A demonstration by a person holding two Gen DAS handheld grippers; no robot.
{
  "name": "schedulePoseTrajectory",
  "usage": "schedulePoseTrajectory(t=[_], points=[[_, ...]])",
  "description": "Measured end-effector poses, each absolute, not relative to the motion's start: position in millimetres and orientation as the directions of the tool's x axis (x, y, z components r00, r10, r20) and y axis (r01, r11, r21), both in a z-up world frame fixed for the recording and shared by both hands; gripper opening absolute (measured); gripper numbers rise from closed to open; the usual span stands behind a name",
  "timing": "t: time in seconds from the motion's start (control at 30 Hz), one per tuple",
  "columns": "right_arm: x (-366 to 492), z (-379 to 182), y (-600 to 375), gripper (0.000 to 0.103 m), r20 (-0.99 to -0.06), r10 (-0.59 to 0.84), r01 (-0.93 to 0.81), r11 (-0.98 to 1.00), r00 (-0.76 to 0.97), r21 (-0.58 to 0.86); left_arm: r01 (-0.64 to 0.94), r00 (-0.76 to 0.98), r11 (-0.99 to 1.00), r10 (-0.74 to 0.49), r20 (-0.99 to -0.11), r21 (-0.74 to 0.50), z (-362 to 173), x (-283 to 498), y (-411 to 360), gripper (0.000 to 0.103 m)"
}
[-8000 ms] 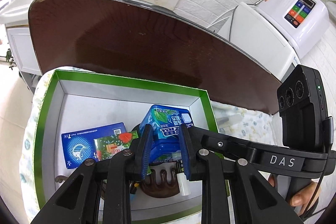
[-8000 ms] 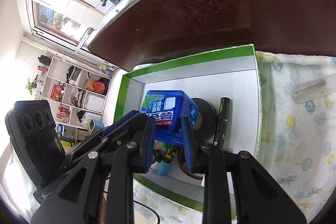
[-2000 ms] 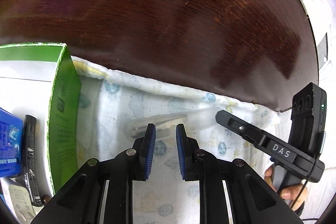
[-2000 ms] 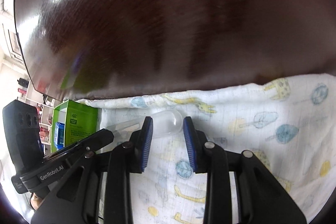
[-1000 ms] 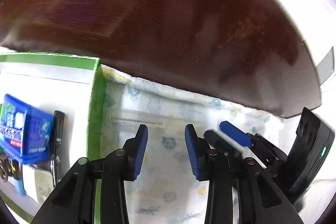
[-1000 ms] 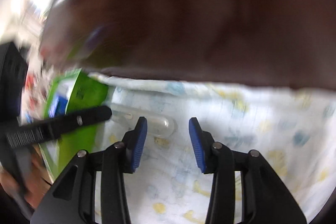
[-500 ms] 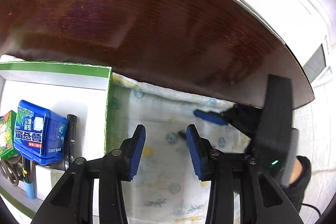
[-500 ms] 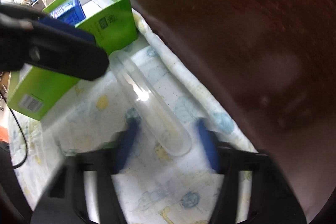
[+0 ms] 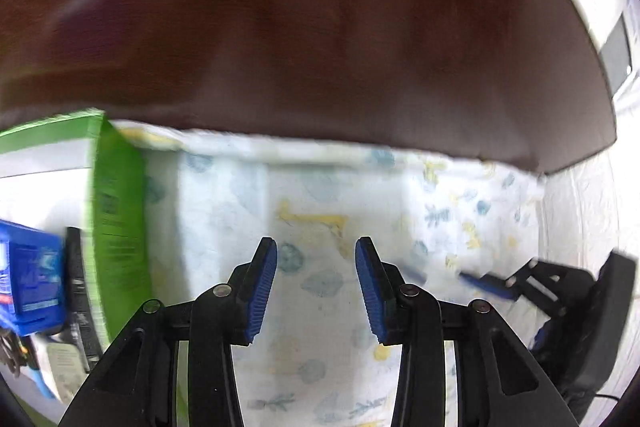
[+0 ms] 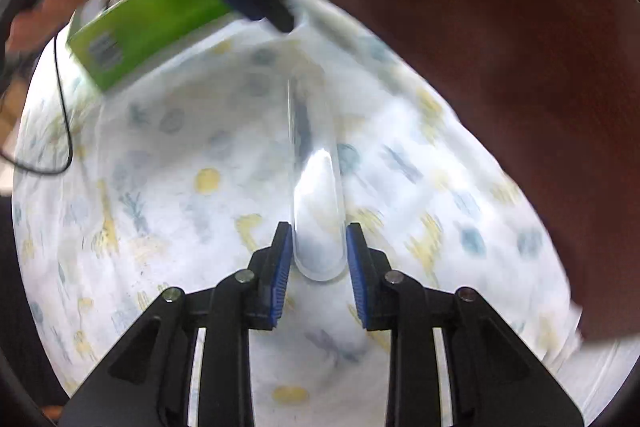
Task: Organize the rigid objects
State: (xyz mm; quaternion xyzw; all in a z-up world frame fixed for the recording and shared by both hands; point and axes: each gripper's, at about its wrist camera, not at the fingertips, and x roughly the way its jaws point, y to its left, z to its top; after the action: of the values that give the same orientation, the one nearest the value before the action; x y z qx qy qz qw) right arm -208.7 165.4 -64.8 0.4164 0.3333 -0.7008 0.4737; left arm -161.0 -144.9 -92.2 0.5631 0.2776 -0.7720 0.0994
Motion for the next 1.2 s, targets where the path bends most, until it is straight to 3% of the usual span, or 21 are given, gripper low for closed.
schedulePoseTrajectory(t=[0.2,0.3,0.43,0.63,0.93,1.07,1.2], points=[[-225.9,-47.8,203.8,0.033,-0.828,-0.490,0.778,-0.619,-0.274,0.109,0.423,-0.380,-0.826,0.213,-0.900,-0.373,-93.5,-171.8,-121.0,0.040],[-235.2,-50.8,234.6,0.035,-0.803,-0.535,0.534,-0.774,-0.263,0.341,0.382,-0.390,-0.858,0.188,-0.901,-0.344,-90.0,-185.9,-114.4,0.040],[-227.5,-72.9,241.1,0.024,-0.757,-0.619,0.262,-0.781,-0.208,0.566,0.347,-0.389,-0.871,0.205,-0.898,-0.349,-95.5,-202.5,-106.2,0.040],[-224.6,-82.8,250.7,0.026,-0.742,-0.642,0.102,-0.765,-0.192,0.636,0.282,-0.364,-0.927,0.135,-0.922,-0.247,-112.7,-220.4,-74.9,0.040],[-223.3,-77.2,232.7,0.027,-0.765,-0.612,0.147,-0.791,-0.202,0.594,0.275,-0.357,-0.916,0.186,-0.915,-0.294,-116.1,-215.0,-75.6,0.040],[-220.1,-77.9,221.7,0.019,-0.726,-0.668,0.165,-0.744,-0.162,0.647,0.221,-0.301,-0.860,0.389,-0.871,-0.461,-117.2,-205.8,-72.6,0.040],[-211.7,-74.0,202.6,0.018,-0.753,-0.635,0.211,-0.771,-0.173,0.601,0.198,-0.349,-0.910,0.282,-0.894,-0.365,-106.7,-198.2,-62.9,0.040]])
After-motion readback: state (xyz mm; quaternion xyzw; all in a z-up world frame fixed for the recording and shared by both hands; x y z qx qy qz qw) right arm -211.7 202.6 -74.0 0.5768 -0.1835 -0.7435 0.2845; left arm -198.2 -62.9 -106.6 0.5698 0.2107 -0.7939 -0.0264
